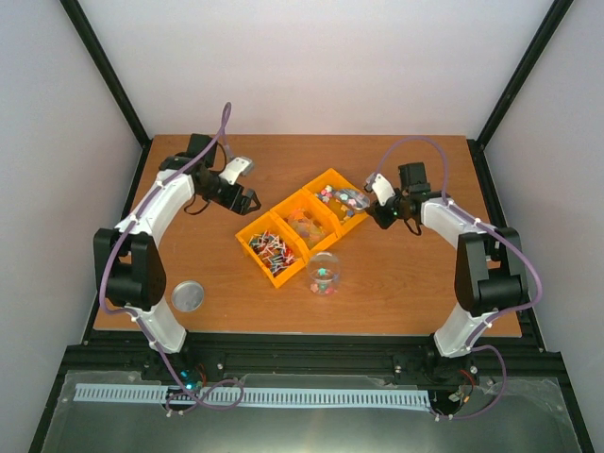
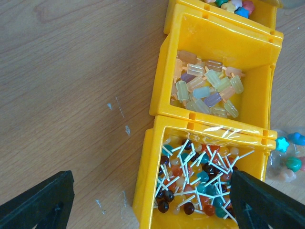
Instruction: Pack the candies
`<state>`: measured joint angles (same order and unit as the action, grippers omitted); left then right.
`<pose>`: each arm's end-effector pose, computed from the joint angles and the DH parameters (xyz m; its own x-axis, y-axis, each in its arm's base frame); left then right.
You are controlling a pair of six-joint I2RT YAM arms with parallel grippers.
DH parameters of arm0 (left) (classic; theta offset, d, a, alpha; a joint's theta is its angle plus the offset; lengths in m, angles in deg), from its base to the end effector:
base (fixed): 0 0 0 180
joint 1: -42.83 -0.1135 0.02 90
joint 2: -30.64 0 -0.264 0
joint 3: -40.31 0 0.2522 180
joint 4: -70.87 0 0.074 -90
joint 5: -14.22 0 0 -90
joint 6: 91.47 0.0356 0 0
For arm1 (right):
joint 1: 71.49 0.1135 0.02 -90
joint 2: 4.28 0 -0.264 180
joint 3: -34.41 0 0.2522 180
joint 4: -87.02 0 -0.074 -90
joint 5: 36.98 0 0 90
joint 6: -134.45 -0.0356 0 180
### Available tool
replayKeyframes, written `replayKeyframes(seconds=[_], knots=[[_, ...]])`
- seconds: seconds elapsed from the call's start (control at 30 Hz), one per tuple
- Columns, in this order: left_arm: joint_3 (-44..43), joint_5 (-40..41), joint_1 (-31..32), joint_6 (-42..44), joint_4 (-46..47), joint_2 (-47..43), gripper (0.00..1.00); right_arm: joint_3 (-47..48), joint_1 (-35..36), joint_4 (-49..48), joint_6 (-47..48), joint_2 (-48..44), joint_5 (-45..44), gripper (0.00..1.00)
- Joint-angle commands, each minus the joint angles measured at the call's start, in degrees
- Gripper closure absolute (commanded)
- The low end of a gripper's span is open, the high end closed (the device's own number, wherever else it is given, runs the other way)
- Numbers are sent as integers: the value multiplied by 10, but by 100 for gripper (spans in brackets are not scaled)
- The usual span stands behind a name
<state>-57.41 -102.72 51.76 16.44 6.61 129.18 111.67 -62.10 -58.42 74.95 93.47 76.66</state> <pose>0.3491 -0.0712 0.2751 -0.7519 0.3957 -0.5273 0.5866 0.7665 -0.2614 0.3459 0.0717 0.1994 -0.5059 -0.5549 -0.6604 -0.7345 0.6786 -0.0076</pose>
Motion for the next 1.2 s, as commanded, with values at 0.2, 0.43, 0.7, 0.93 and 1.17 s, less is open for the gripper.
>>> replayKeyframes(seconds=[0.2, 0.43, 0.7, 0.93, 1.17], knots=[[-40, 40, 77, 49, 15, 55, 22, 94, 2, 204, 46, 0, -110, 97], [-59, 68, 110, 39, 42, 106, 31, 169, 35, 285, 42, 42, -159, 97], [-84, 58, 126, 35, 63, 162, 53, 243, 41, 339, 37, 110, -211, 97], [-88, 49, 127, 61, 70, 184, 75, 316, 77, 372, 30, 174, -225, 97], [-76, 46, 128, 98, 73, 184, 83, 372, 84, 401, 19, 234, -233, 97]])
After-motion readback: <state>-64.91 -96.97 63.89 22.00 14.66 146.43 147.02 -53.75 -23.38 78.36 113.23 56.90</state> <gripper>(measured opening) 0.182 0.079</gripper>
